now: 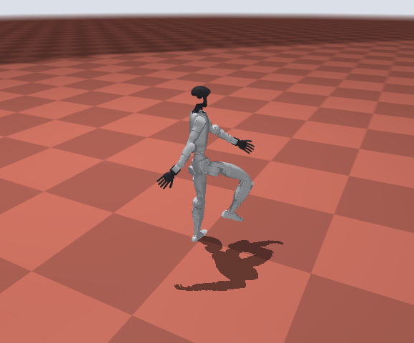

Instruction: In place motions

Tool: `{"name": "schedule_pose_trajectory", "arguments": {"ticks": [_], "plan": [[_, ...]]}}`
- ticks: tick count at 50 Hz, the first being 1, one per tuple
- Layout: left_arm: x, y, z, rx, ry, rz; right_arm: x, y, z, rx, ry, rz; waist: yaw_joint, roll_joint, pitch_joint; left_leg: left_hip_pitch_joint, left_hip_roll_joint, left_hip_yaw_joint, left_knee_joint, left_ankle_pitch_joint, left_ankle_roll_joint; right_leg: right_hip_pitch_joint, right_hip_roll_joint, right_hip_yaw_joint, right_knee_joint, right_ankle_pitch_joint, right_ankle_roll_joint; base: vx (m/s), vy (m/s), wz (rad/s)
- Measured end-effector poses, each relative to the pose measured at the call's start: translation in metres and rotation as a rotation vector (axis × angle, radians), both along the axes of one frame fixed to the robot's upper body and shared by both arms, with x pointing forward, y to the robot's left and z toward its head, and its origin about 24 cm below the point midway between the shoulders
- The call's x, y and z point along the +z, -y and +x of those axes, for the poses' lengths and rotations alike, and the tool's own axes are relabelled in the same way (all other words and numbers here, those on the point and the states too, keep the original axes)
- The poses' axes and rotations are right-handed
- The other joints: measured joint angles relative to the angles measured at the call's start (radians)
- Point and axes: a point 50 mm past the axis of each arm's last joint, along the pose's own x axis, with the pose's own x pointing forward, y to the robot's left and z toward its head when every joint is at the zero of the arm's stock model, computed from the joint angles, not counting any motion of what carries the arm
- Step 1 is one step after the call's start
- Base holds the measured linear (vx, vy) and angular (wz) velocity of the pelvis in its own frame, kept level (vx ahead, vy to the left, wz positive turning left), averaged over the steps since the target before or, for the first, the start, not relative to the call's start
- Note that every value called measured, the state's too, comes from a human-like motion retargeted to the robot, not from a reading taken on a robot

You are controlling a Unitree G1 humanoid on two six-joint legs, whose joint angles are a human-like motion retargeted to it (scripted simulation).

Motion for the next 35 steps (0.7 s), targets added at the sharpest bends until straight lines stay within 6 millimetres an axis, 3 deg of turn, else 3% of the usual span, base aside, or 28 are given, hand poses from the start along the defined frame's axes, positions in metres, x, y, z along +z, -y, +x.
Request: {"name": "schedule_pose_trajectory", "arguments": {"ticks": [3, 7, 11, 16, 21, 25, 31, 33, 35], "plan": [[0.003, 0.0, 0.001, 0.006, 0.027, 0.011, -0.009, -0.007, 0.009, -0.066, 0.093, -0.014, 0.028, -0.024, -0.041, 0.021, -0.034, 0.039, -0.03, 0.002, -0.007, 0.081, 0.01, 0.034, -0.063, 0.014, 0.025, 0.03, -0.05, -0.6], [-0.022, -0.006, -0.018, 0.016, -0.048, 0.128, -0.03, -0.018, 0.044, -0.085, 0.278, 0.098, 0.102, -0.031, -0.119, 0.041, -0.077, 0.115, -0.082, 0.009, -0.015, 0.251, 0.051, 0.059, -0.225, 0.05, 0.063, 0.08, -0.03, -0.96], [-0.066, -0.021, -0.058, 0.004, -0.25, 0.28, -0.055, -0.024, 0.108, 0.062, 0.509, 0.175, 0.167, -0.019, -0.193, 0.043, -0.103, 0.189, -0.116, 0.009, -0.029, 0.472, 0.122, 0.075, -0.527, 0.119, 0.085, 0.05, -0.03, -0.86], [-0.114, -0.015, -0.116, -0.057, -0.498, 0.194, -0.068, -0.034, 0.192, 0.353, 0.737, 0.318, 0.231, -0.037, -0.267, 0.043, -0.16, 0.251, -0.143, 0.007, -0.046, 0.723, 0.22, 0.214, -0.998, 0.178, 0.136, -0.01, -0.07, -0.57], [-0.134, 0.002, -0.147, -0.053, -0.604, 0.102, -0.065, -0.041, 0.24, 0.642, 0.815, 0.427, 0.319, -0.097, -0.304, 0.057, -0.228, 0.319, -0.168, 0.017, -0.072, 0.874, 0.196, 0.176, -1.324, 0.027, 0.196, -0.08, -0.2, -0.56], [-0.138, 0.001, -0.153, -0.094, -0.646, 0.137, -0.064, -0.041, 0.244, 0.774, 0.794, 0.43, 0.382, -0.112, -0.314, 0.06, -0.223, 0.378, -0.193, 0.04, -0.102, 0.872, 0.197, 0.198, -1.415, 0.035, 0.217, -0.16, -0.31, -0.58], [-0.146, -0.021, -0.174, -0.073, -0.712, 0.162, -0.066, -0.024, 0.196, 0.64, 0.624, 0.366, 0.377, -0.106, -0.297, 0.046, -0.175, 0.397, -0.184, 0.073, -0.136, 0.853, 0.22, 0.185, -1.395, 0.001, 0.182, -0.16, -0.3, 0.06], [-0.153, -0.032, -0.196, -0.03, -0.779, 0.15, -0.063, -0.014, 0.176, 0.565, 0.548, 0.31, 0.358, -0.097, -0.277, 0.038, -0.144, 0.381, -0.137, 0.071, -0.144, 0.859, 0.224, 0.165, -1.375, -0.017, 0.172, -0.15, -0.2, 0.39], [-0.163, -0.041, -0.23, 0.036, -0.885, 0.131, -0.058, -0.006, 0.163, 0.513, 0.487, 0.238, 0.361, -0.094, -0.259, 0.016, -0.121, 0.359, -0.056, 0.089, -0.128, 0.866, 0.221, 0.166, -1.356, -0.032, 0.166, -0.15, -0.16, 0.0]]}}
